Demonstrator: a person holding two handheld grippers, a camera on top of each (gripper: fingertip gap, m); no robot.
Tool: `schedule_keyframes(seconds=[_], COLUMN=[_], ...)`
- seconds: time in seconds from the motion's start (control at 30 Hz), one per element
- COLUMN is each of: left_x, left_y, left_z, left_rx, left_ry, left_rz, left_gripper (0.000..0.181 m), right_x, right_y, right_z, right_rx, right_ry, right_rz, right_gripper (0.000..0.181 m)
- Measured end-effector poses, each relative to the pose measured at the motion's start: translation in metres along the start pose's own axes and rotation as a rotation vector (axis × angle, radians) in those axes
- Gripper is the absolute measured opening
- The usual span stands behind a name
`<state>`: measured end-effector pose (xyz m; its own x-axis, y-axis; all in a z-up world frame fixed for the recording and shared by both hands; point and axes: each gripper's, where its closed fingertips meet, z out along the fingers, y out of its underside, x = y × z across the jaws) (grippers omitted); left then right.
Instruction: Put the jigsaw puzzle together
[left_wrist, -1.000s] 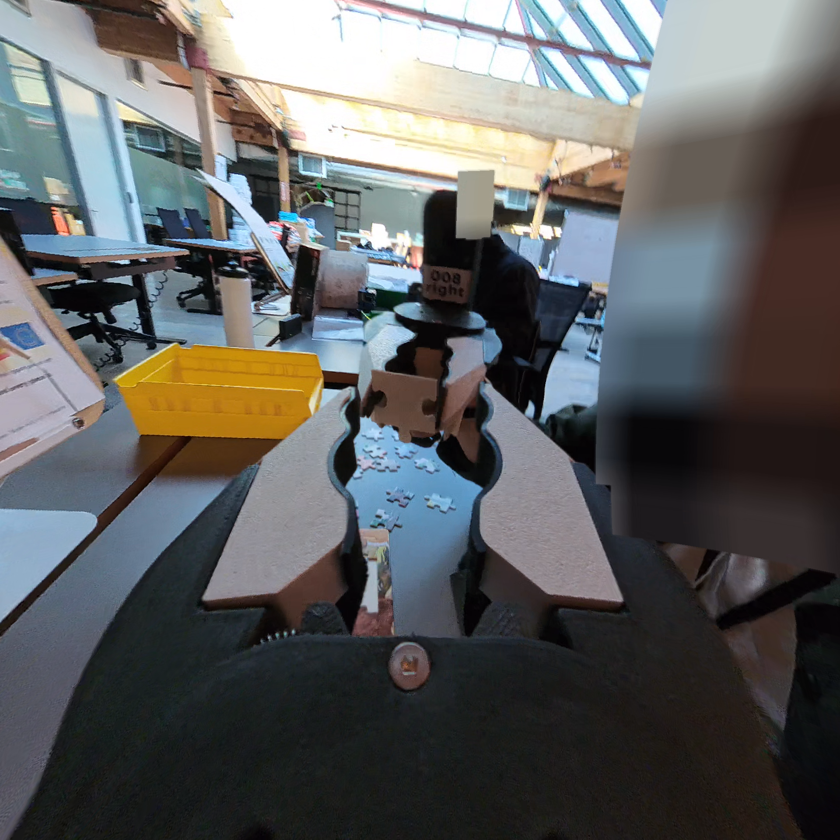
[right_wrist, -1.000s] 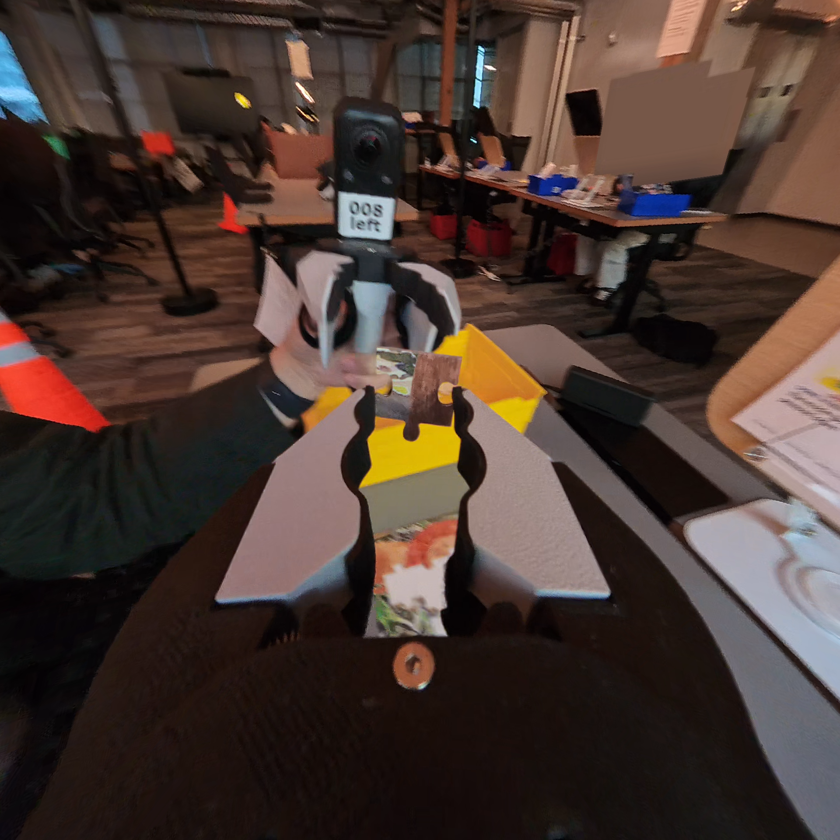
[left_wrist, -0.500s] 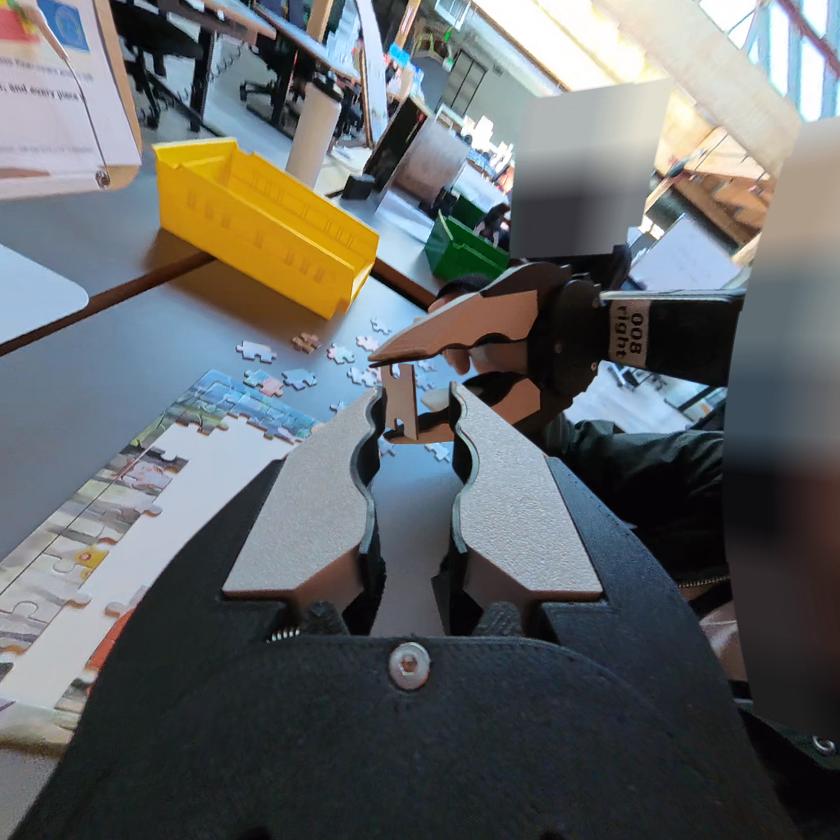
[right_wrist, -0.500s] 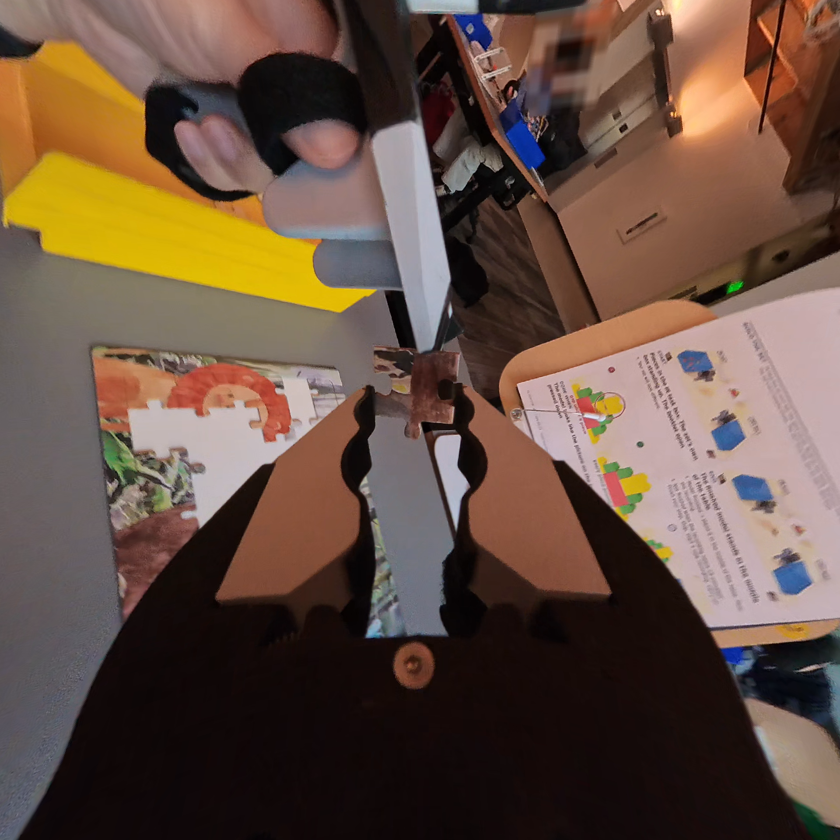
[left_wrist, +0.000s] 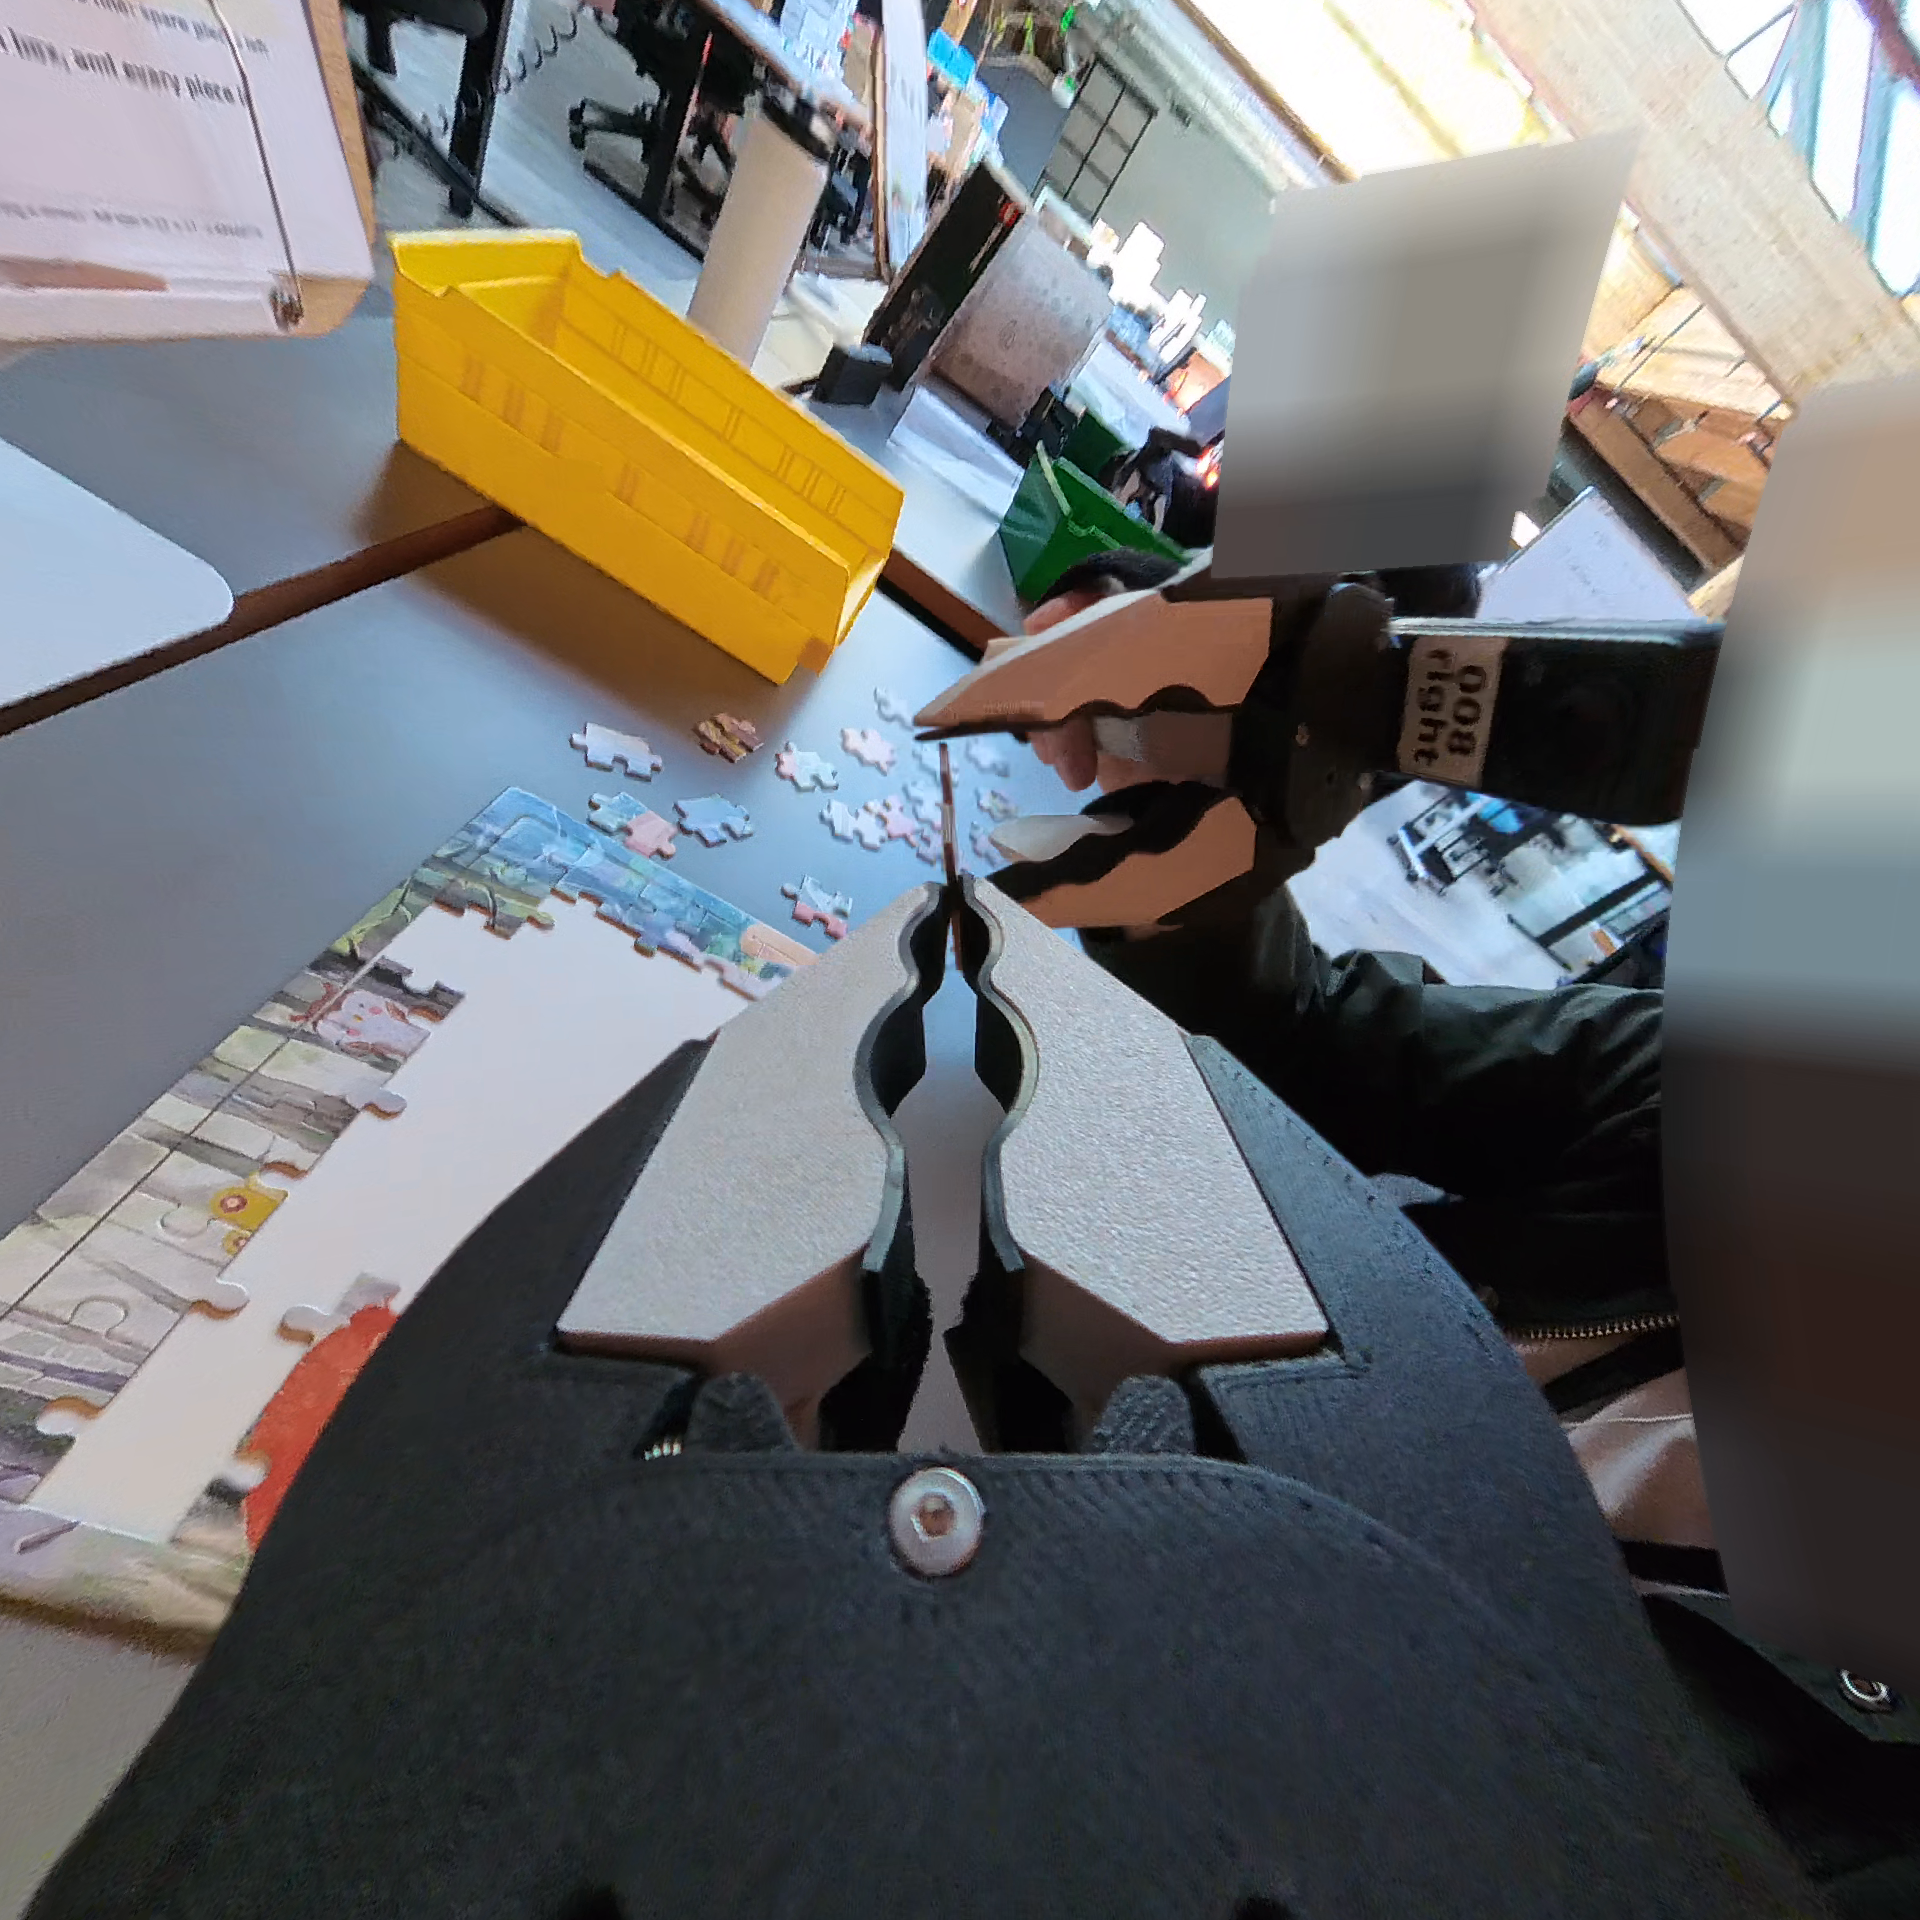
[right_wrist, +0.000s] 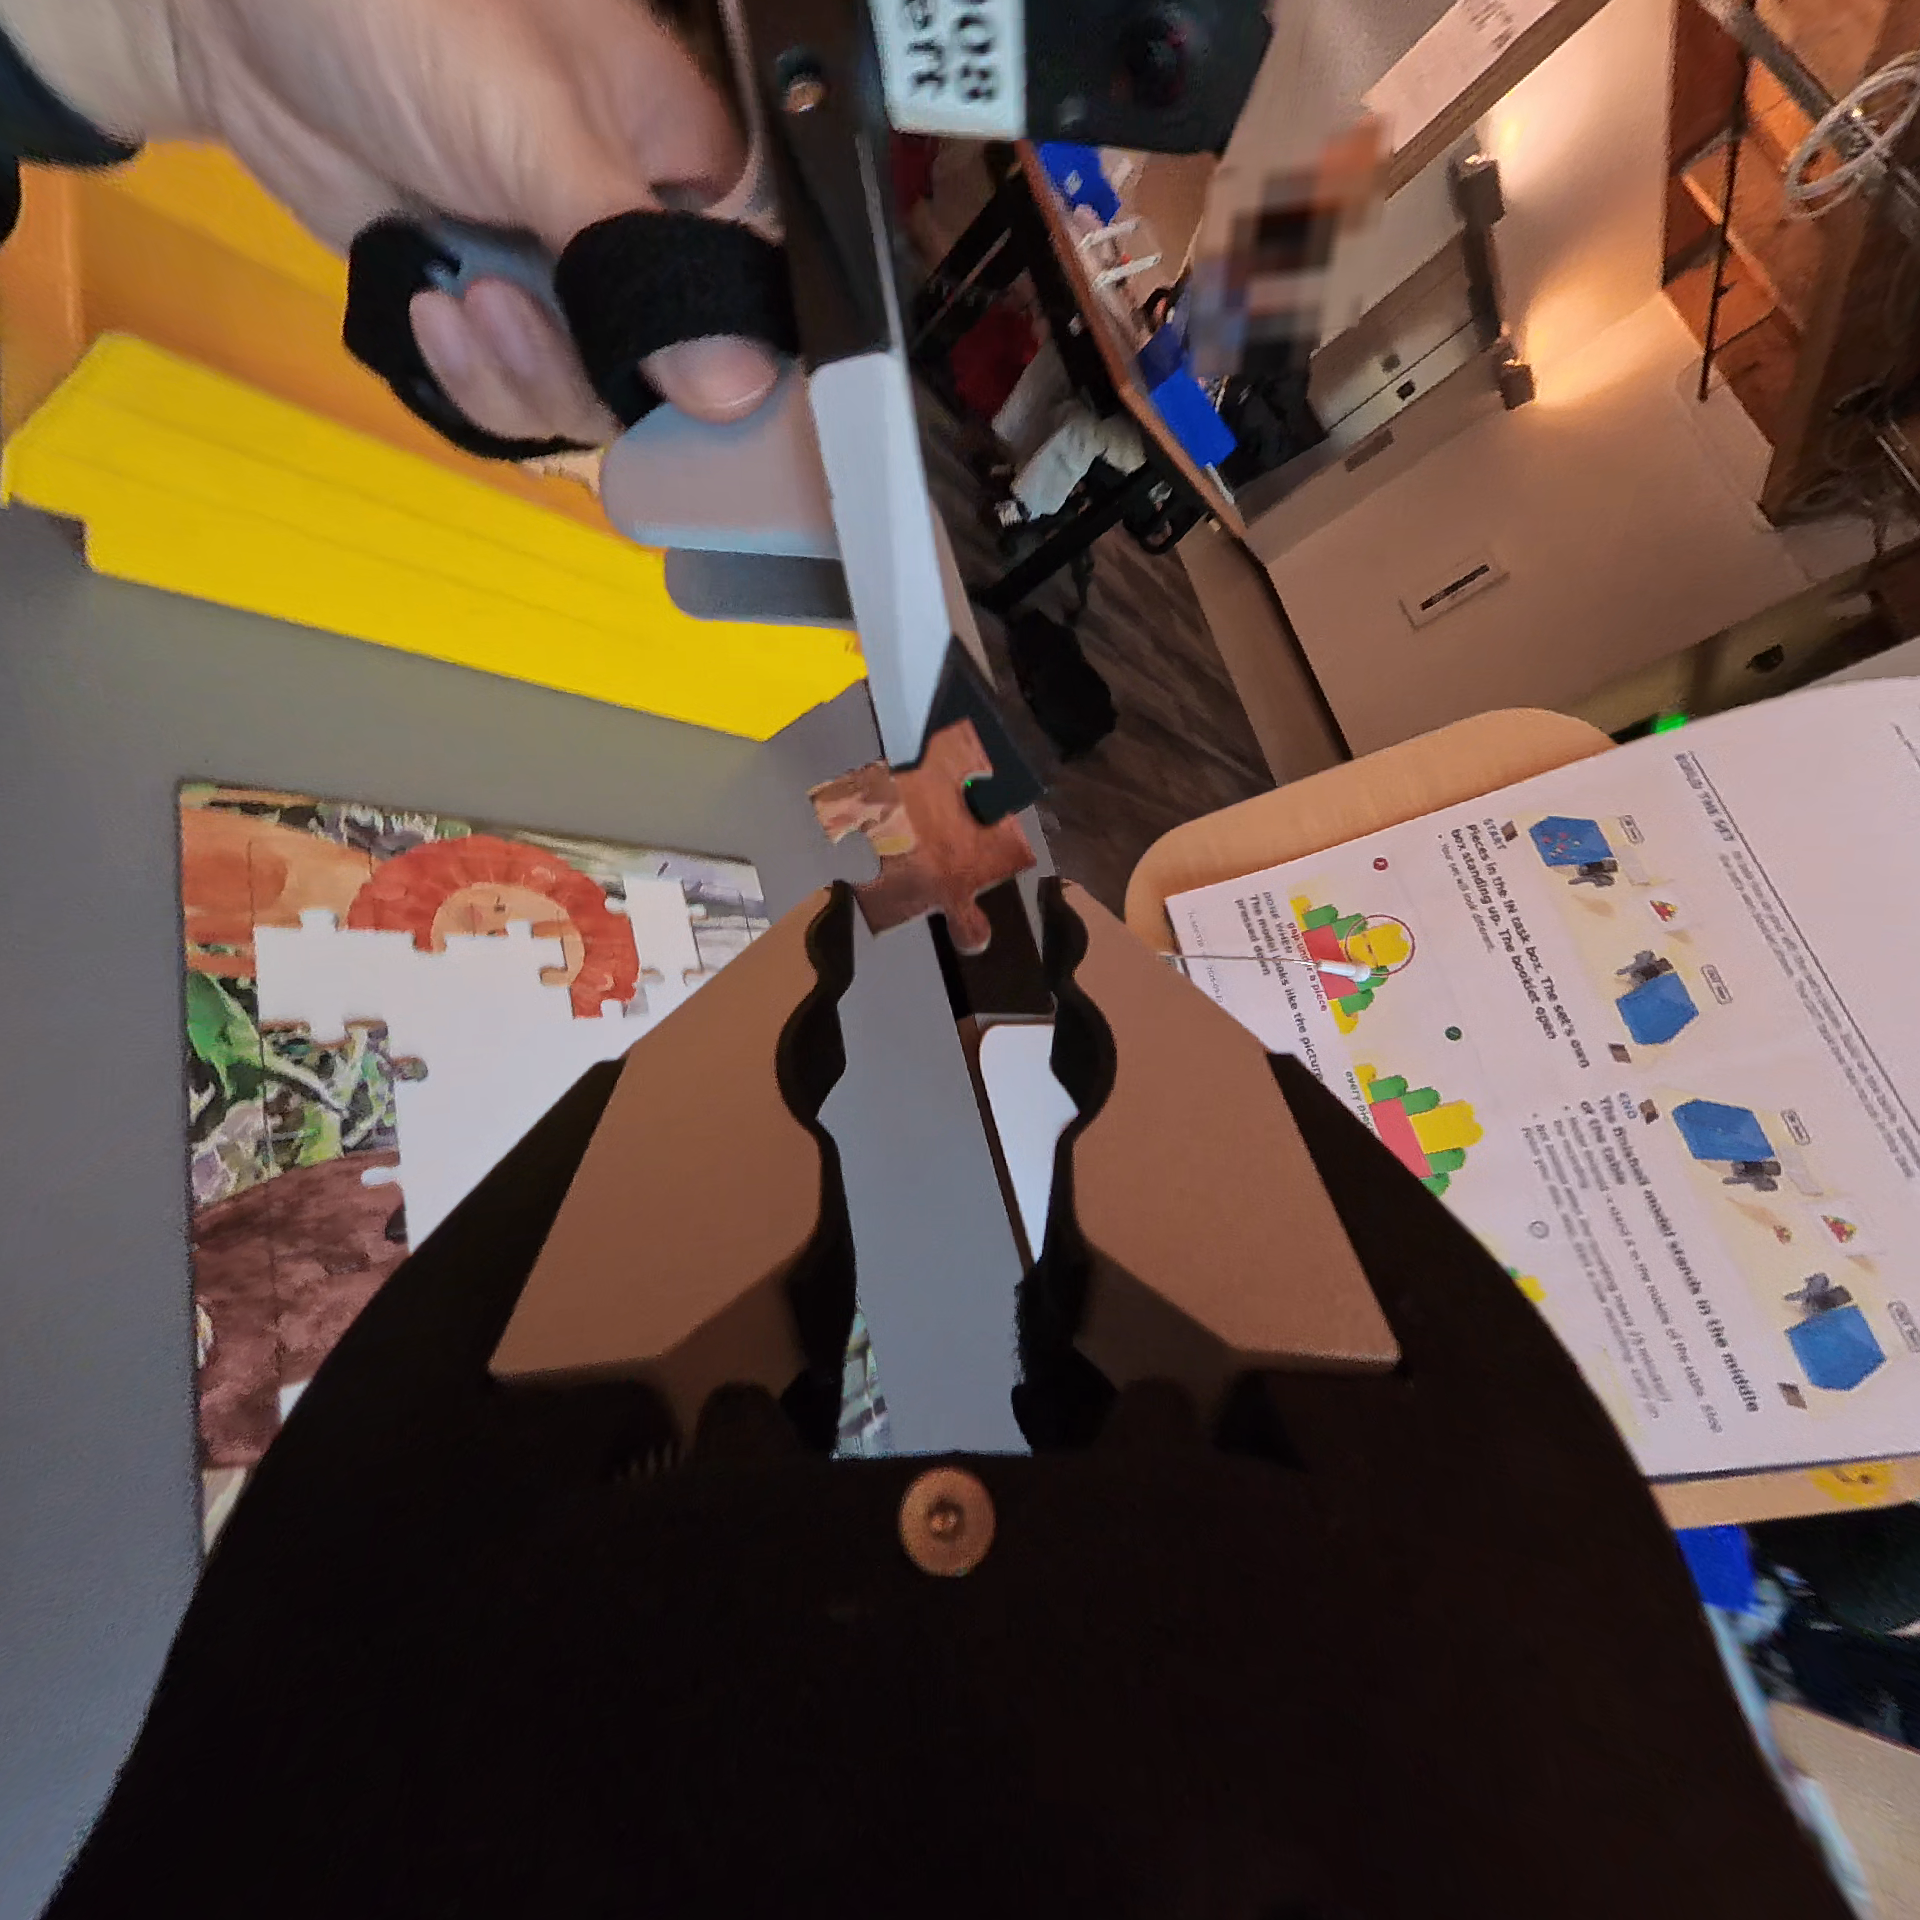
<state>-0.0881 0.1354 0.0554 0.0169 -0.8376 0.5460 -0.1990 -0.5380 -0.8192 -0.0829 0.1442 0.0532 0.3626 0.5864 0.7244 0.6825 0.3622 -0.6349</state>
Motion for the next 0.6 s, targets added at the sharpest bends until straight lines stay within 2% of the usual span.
schedule_keyframes(seconds=[0.13,0.3,0.37,0.5,0.6], left_x=[0.005,0.01,0.014,0.02,0.023], left_y=[-0.022,-0.043,-0.047,-0.052,-0.051], left_z=[-0.006,-0.012,-0.01,-0.004,0.003], left_rx=[0.135,0.287,0.32,0.385,0.403], left_ry=[0.038,0.024,0.016,0.017,0.034], left_rz=[0.064,0.159,0.191,0.225,0.217], left_gripper=[0.0,0.0,0.0,0.0,0.0], right_x=[0.025,0.046,0.048,0.042,0.044], right_y=[0.006,-0.003,-0.006,-0.012,-0.014], right_z=[-0.016,-0.029,-0.028,-0.02,-0.022], right_rx=[0.111,0.409,0.498,0.599,0.684], right_ry=[-0.033,-0.212,-0.288,-0.367,-0.39], right_rz=[0.27,0.852,1.039,1.189,1.26], right_gripper=[0.038,0.038,0.032,0.026,0.014])
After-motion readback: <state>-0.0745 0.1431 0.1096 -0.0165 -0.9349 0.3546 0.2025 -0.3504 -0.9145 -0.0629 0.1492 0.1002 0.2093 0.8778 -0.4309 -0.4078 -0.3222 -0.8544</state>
